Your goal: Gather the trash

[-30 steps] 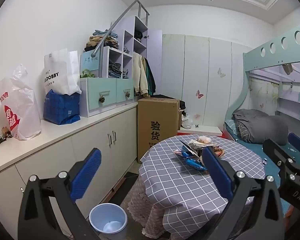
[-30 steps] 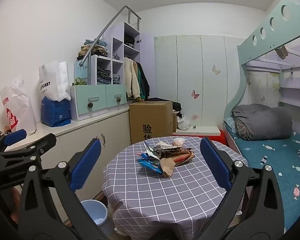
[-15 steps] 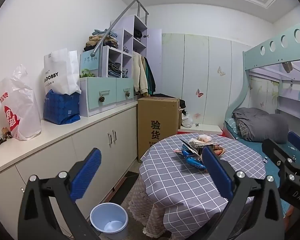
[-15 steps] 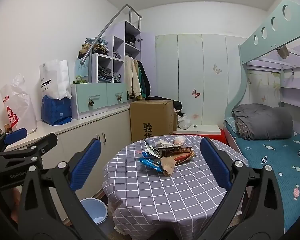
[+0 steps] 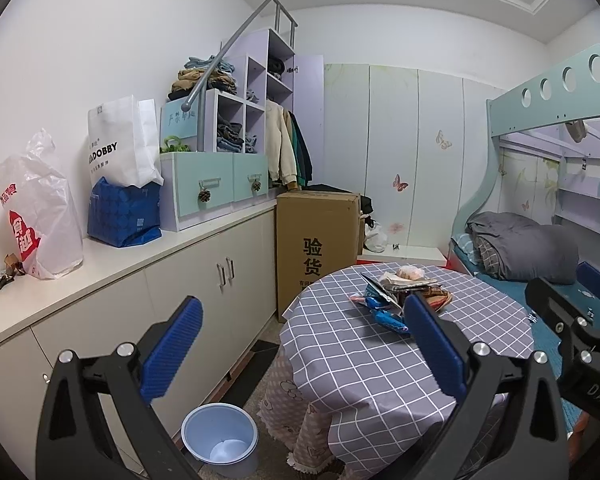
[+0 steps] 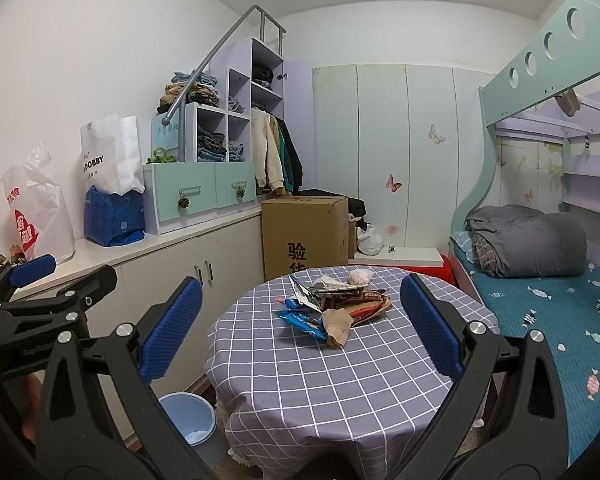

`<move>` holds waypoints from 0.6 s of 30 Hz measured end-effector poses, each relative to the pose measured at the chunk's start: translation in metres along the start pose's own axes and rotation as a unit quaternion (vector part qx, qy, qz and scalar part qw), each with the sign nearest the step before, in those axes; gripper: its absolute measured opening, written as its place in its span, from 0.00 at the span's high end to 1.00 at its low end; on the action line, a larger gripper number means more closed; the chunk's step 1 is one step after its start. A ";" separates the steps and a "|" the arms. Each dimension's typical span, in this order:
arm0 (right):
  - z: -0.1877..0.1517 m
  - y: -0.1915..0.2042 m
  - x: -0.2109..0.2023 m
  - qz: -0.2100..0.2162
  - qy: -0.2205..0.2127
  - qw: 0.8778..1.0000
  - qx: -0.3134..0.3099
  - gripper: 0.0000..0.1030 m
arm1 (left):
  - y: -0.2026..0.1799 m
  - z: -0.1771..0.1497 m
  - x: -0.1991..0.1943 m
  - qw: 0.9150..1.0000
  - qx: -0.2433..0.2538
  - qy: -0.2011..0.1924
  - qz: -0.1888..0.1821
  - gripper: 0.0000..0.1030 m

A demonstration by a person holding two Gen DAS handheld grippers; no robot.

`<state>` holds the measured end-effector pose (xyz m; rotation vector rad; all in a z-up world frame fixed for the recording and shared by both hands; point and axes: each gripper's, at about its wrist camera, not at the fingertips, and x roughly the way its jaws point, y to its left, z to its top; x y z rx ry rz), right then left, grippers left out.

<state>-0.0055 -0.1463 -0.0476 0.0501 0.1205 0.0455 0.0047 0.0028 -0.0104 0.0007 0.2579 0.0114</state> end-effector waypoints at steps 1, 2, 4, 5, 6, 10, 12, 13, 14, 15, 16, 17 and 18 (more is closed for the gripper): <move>0.000 0.000 0.000 0.000 0.000 1.000 0.000 0.06 | 0.000 0.000 0.000 1.000 0.000 0.000 0.000 0.04; -0.001 0.000 -0.001 0.000 0.000 1.000 0.000 0.06 | 0.000 0.000 0.000 1.000 0.000 0.000 0.000 0.04; -0.001 -0.001 0.000 0.000 0.001 1.000 0.000 0.06 | 0.000 0.000 0.000 1.000 0.000 0.000 0.001 0.04; -0.001 -0.001 -0.001 0.000 0.001 1.000 0.000 0.06 | 0.000 0.000 0.000 1.000 0.000 0.000 0.000 0.04; -0.001 -0.001 0.000 0.000 0.001 1.000 0.000 0.06 | 0.000 0.000 0.000 1.000 0.000 0.000 0.000 0.04; -0.002 -0.003 0.000 0.000 0.002 1.000 0.000 0.06 | 0.000 -0.001 0.001 1.000 0.001 0.000 0.000 0.04; -0.003 -0.004 0.001 0.001 0.004 1.000 0.001 0.06 | 0.000 -0.001 0.001 1.000 0.001 0.001 -0.001 0.04; -0.003 -0.004 0.000 0.001 0.004 1.000 0.001 0.06 | 0.000 -0.001 0.000 1.000 0.000 0.001 -0.001 0.04; -0.003 -0.005 0.000 0.001 0.005 1.000 0.001 0.06 | 0.000 -0.001 0.001 1.000 0.001 0.001 -0.001 0.04; -0.002 -0.005 0.000 0.001 0.005 1.000 0.001 0.06 | -0.001 -0.001 0.001 1.000 0.001 0.001 0.000 0.04; -0.003 -0.005 0.000 0.001 0.006 1.000 0.001 0.06 | 0.000 -0.001 0.001 1.000 0.001 0.001 -0.001 0.04; -0.003 -0.005 0.000 0.001 0.005 1.000 0.001 0.06 | -0.001 -0.001 0.001 1.000 0.001 0.001 -0.001 0.04; -0.003 -0.005 0.000 0.001 0.005 1.000 0.001 0.06 | 0.000 -0.001 0.001 1.000 0.001 0.001 -0.001 0.04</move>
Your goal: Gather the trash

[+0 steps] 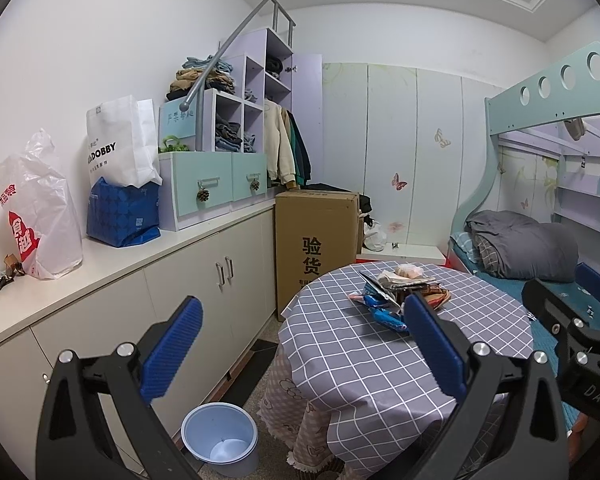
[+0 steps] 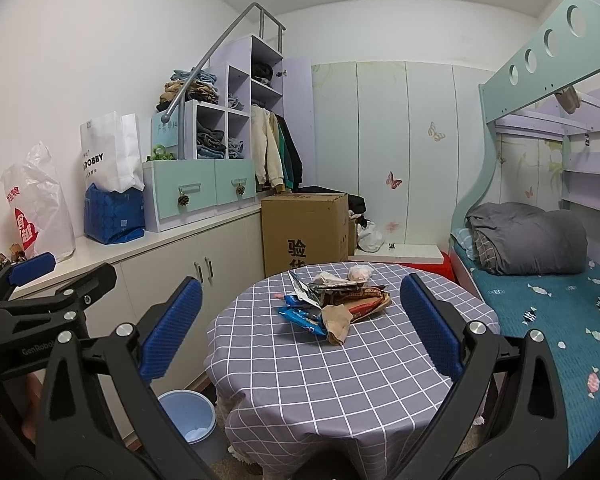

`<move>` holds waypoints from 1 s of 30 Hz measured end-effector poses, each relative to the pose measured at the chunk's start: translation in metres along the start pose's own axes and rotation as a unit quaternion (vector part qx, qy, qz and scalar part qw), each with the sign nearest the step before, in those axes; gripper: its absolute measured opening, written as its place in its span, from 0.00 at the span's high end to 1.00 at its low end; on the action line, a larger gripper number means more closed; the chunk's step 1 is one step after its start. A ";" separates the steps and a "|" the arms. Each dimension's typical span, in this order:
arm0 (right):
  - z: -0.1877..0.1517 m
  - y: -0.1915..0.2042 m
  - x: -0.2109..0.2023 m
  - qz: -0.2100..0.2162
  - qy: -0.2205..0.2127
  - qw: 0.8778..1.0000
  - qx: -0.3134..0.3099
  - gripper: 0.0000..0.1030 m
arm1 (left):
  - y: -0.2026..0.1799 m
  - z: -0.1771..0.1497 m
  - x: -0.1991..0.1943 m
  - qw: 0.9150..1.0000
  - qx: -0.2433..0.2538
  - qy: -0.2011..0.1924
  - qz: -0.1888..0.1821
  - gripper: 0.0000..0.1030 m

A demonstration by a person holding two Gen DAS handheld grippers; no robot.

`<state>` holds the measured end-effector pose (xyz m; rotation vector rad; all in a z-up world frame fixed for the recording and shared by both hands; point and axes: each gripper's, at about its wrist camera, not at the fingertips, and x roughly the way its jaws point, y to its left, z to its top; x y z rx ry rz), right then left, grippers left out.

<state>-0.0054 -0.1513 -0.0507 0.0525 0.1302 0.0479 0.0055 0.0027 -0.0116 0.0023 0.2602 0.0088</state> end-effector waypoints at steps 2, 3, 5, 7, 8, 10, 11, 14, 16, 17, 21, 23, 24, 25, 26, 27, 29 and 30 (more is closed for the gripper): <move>-0.001 0.000 0.000 0.000 0.000 1.000 0.000 0.06 | -0.001 0.000 0.000 1.000 0.000 0.000 0.000 0.04; 0.000 0.000 0.000 0.000 0.000 1.000 0.000 0.06 | 0.000 0.000 0.000 1.000 0.001 0.000 0.001 0.04; 0.000 0.000 0.000 0.000 0.000 1.000 -0.001 0.06 | -0.003 -0.001 0.000 1.000 0.001 -0.001 0.001 0.04; 0.000 0.000 0.000 0.000 0.001 1.000 -0.001 0.06 | -0.003 0.000 0.000 1.000 0.001 0.000 0.001 0.04; 0.000 -0.001 0.000 0.000 0.001 1.000 -0.001 0.06 | -0.003 0.000 0.000 1.000 0.001 -0.001 0.001 0.04; -0.001 -0.001 0.001 0.000 0.002 1.000 0.000 0.06 | -0.003 0.000 0.000 1.000 0.001 0.000 0.001 0.04; 0.000 -0.001 0.001 0.000 0.001 1.000 -0.001 0.06 | -0.003 0.000 0.000 1.000 0.001 0.000 0.001 0.04; -0.001 -0.001 0.001 0.001 0.002 1.000 -0.001 0.06 | -0.003 0.000 0.000 1.000 0.001 0.000 0.001 0.04; -0.002 -0.002 0.001 0.001 0.002 1.000 -0.001 0.06 | -0.003 0.000 0.000 1.000 0.001 0.000 0.001 0.04; -0.004 -0.001 0.001 0.001 0.003 1.000 -0.001 0.06 | -0.004 -0.001 0.000 1.000 0.001 0.000 0.001 0.04; -0.007 -0.001 0.001 0.002 0.005 1.000 -0.001 0.06 | -0.004 -0.001 0.000 1.000 0.001 0.000 0.001 0.04; -0.007 -0.001 0.002 0.006 0.006 1.000 -0.004 0.06 | -0.004 -0.001 0.000 1.000 0.002 0.000 0.002 0.04; -0.008 -0.001 0.002 0.007 0.006 1.000 -0.004 0.06 | -0.004 -0.001 0.000 1.000 0.002 0.000 0.002 0.04; -0.008 -0.001 0.002 0.007 0.007 1.000 -0.005 0.06 | -0.005 -0.001 0.000 1.000 0.002 0.000 0.002 0.04; -0.006 0.000 0.002 0.007 0.008 1.000 -0.005 0.06 | -0.005 -0.001 0.000 1.000 0.002 0.000 0.001 0.04; -0.006 0.000 0.002 0.007 0.008 1.000 -0.005 0.06 | -0.005 -0.001 0.000 1.000 0.002 0.000 0.001 0.04; -0.005 0.000 0.002 0.007 0.008 1.000 -0.005 0.06 | -0.005 -0.001 0.000 1.000 0.002 0.000 0.002 0.04; -0.005 0.000 0.002 0.007 0.008 1.000 -0.005 0.06 | -0.006 -0.001 0.000 1.000 0.002 0.000 0.002 0.04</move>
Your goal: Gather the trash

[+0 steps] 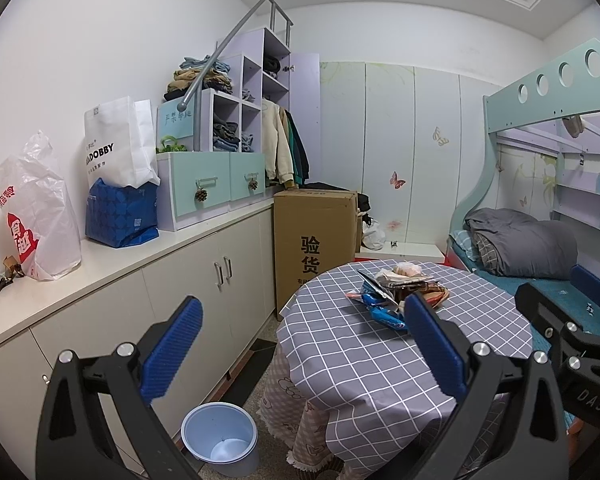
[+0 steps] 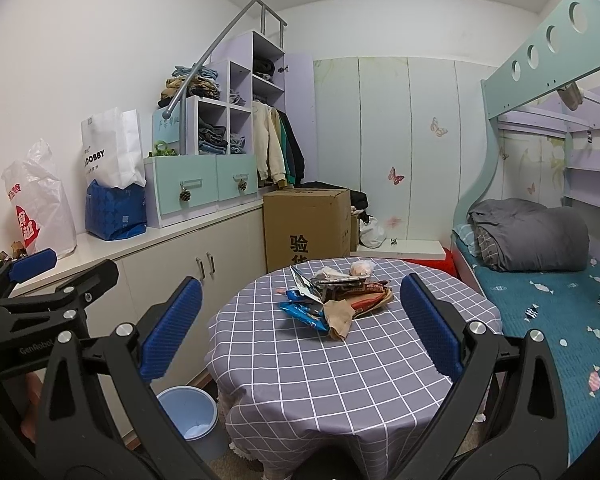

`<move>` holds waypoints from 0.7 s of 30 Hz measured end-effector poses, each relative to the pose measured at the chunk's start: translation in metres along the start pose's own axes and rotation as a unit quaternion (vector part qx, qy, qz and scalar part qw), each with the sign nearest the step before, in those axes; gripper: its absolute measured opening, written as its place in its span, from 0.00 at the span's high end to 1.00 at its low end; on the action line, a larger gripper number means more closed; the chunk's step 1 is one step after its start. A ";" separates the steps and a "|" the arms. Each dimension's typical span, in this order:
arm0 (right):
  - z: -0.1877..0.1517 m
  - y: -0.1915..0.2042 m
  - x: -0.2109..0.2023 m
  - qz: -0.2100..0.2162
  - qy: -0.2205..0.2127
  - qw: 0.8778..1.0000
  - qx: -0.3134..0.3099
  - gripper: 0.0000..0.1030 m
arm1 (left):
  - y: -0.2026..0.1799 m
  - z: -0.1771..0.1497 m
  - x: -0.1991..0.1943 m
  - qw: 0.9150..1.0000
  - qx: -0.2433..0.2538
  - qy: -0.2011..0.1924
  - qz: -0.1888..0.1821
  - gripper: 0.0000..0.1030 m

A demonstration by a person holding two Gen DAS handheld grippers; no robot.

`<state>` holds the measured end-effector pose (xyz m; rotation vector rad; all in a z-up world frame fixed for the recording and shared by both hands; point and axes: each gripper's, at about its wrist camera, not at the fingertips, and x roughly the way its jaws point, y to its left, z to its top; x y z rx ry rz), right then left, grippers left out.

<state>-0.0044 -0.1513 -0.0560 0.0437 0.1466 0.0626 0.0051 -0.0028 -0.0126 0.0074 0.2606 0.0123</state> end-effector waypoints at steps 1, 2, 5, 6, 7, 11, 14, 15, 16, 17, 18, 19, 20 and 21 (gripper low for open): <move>0.000 0.000 0.000 0.000 0.000 1.000 0.000 0.06 | 0.000 0.000 0.000 1.000 0.000 0.000 0.000 0.04; 0.000 0.000 0.000 0.000 0.000 1.000 0.000 0.06 | 0.000 0.000 0.000 1.000 0.000 0.000 -0.001 0.04; 0.002 0.000 0.000 0.000 0.001 1.000 -0.001 0.06 | 0.000 0.000 0.000 1.000 0.001 0.001 0.000 0.04; 0.001 0.000 0.000 0.000 0.001 1.000 -0.001 0.06 | 0.000 0.000 0.000 1.000 0.000 0.001 0.000 0.04; 0.001 0.000 0.000 0.001 0.001 1.000 -0.001 0.06 | 0.000 0.000 0.000 1.000 0.000 0.000 0.000 0.04; 0.002 0.000 0.001 0.001 0.001 1.000 -0.001 0.06 | 0.000 0.000 0.000 1.000 0.000 0.000 0.000 0.04; 0.002 0.000 0.000 0.001 0.001 1.000 -0.001 0.06 | 0.000 0.000 0.000 1.000 0.001 0.001 0.000 0.04; 0.001 0.000 0.000 0.001 0.001 1.000 -0.001 0.06 | -0.001 -0.001 0.001 1.000 0.001 0.001 0.000 0.04; 0.001 0.000 0.000 0.001 0.001 1.000 -0.001 0.06 | -0.002 -0.001 0.001 1.000 0.002 0.002 0.000 0.04; 0.002 0.000 0.001 0.001 0.001 1.000 -0.001 0.06 | -0.002 -0.001 0.001 1.000 0.002 0.002 0.000 0.04; 0.001 0.001 0.000 0.001 0.002 1.000 -0.002 0.06 | -0.003 -0.002 0.001 1.000 0.002 0.002 0.000 0.04; 0.001 0.001 0.000 0.002 0.002 1.000 -0.002 0.06 | -0.003 -0.002 0.001 1.000 0.003 0.003 0.000 0.04; 0.001 0.003 0.000 0.002 0.003 1.000 -0.002 0.06 | -0.003 -0.002 0.000 1.000 0.003 0.003 0.000 0.04; 0.000 0.003 0.000 0.002 0.003 1.000 -0.003 0.06 | -0.003 -0.002 0.001 1.000 0.003 0.003 0.000 0.04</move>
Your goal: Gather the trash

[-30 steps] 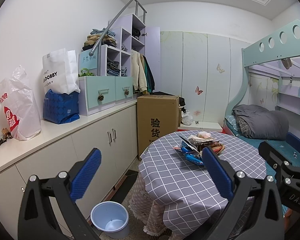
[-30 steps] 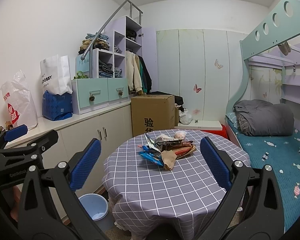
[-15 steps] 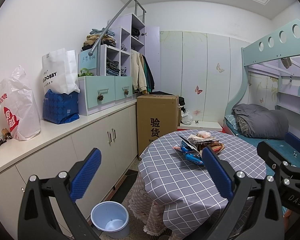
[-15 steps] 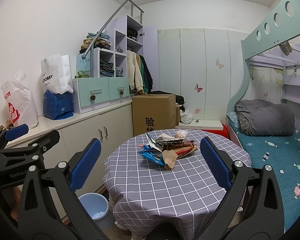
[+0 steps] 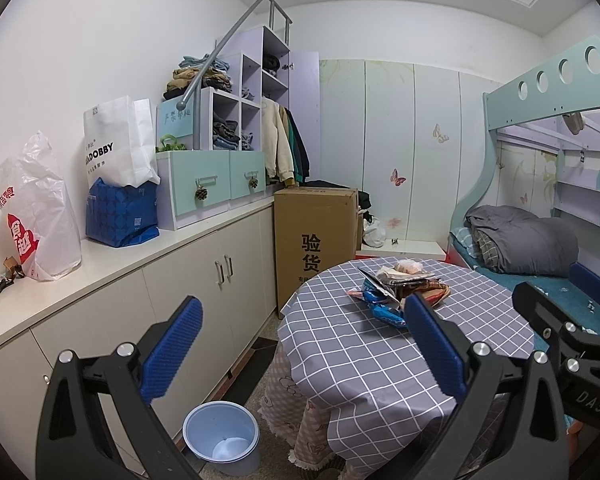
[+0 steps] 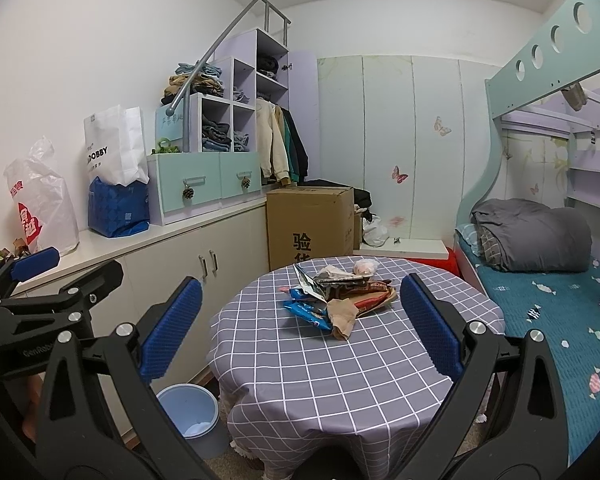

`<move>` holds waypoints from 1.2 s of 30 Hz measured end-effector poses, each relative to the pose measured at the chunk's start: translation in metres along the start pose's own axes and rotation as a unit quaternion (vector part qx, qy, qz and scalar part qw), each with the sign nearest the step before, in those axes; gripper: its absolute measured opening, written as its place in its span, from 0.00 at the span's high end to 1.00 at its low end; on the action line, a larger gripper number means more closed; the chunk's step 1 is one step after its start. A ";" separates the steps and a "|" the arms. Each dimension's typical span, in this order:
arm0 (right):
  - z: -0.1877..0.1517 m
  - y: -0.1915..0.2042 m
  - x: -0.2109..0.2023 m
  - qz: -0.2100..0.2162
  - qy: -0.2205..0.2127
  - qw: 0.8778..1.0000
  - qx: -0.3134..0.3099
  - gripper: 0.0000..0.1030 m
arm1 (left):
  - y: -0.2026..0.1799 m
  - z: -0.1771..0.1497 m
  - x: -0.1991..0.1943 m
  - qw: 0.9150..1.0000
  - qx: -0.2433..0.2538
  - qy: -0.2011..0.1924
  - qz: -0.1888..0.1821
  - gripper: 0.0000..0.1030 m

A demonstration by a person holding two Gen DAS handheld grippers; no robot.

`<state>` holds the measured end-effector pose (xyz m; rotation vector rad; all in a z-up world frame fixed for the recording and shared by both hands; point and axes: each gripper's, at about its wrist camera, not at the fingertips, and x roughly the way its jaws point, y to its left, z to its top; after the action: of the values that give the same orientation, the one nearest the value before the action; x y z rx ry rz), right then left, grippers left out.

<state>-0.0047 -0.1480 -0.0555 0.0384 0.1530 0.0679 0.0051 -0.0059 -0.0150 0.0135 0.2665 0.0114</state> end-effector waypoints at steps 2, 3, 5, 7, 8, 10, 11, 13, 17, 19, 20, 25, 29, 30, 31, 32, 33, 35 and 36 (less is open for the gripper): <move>0.000 0.001 0.000 0.000 0.001 1.000 0.000 0.06 | 0.000 0.000 0.000 1.000 -0.001 0.000 0.000 0.04; 0.000 0.001 0.000 0.000 0.001 1.000 -0.001 0.06 | 0.000 0.000 0.000 1.000 -0.001 0.000 -0.001 0.04; 0.000 0.001 0.000 0.001 0.001 1.000 0.000 0.06 | 0.000 0.000 0.000 1.000 0.000 0.000 0.000 0.04; 0.001 0.001 0.001 0.001 0.003 1.000 0.000 0.06 | 0.000 0.000 0.000 1.000 0.000 0.000 -0.001 0.04; 0.001 0.002 0.001 0.002 0.003 1.000 -0.001 0.06 | 0.000 0.000 0.000 1.000 -0.001 0.000 -0.001 0.04; 0.001 0.004 0.001 0.003 0.004 1.000 -0.001 0.06 | -0.001 0.000 0.000 1.000 0.000 0.000 -0.001 0.04; 0.001 0.003 0.001 0.003 0.003 1.000 -0.001 0.06 | 0.000 0.000 0.000 1.000 0.000 0.000 -0.001 0.04; 0.001 0.003 0.001 0.002 0.004 1.000 -0.001 0.06 | 0.000 -0.002 0.000 1.000 0.000 0.002 -0.001 0.04; 0.001 0.003 0.002 0.003 0.005 1.000 -0.001 0.06 | -0.001 -0.006 0.001 1.000 0.001 0.004 -0.001 0.04; 0.001 0.002 0.002 0.003 0.004 1.000 -0.001 0.06 | -0.001 -0.008 0.002 1.000 0.000 0.007 0.000 0.04; 0.001 0.003 0.002 0.004 0.005 1.000 -0.002 0.06 | -0.001 -0.008 0.005 1.000 -0.001 0.009 0.001 0.04; -0.003 -0.001 0.008 0.005 0.012 1.000 0.006 0.06 | 0.000 -0.008 0.018 1.000 0.003 0.026 0.012 0.04; -0.011 -0.007 0.024 0.002 0.036 0.999 0.015 0.06 | 0.003 -0.016 0.043 0.998 -0.003 0.059 0.031 0.04; -0.013 -0.010 0.032 0.000 0.047 0.999 0.017 0.06 | 0.003 -0.020 0.052 0.997 -0.006 0.070 0.034 0.04; -0.016 -0.012 0.036 -0.001 0.053 0.998 0.019 0.06 | 0.003 -0.025 0.063 0.996 -0.010 0.086 0.033 0.04; -0.019 -0.016 0.042 -0.002 0.062 0.998 0.022 0.06 | 0.003 -0.026 0.071 0.995 -0.012 0.096 0.031 0.04; -0.021 -0.021 0.049 -0.005 0.072 0.997 0.026 0.06 | 0.001 -0.029 0.078 0.994 -0.016 0.106 0.029 0.04; -0.026 -0.031 0.064 -0.009 0.090 0.995 0.032 0.06 | -0.002 -0.036 0.097 0.991 -0.025 0.130 0.019 0.04; -0.026 -0.041 0.076 -0.013 0.100 0.994 0.036 0.06 | -0.004 -0.039 0.106 0.990 -0.028 0.141 0.009 0.04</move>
<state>0.0687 -0.1825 -0.0947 0.1017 0.3568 0.0396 0.0971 -0.0085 -0.0808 -0.0420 0.5482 0.0387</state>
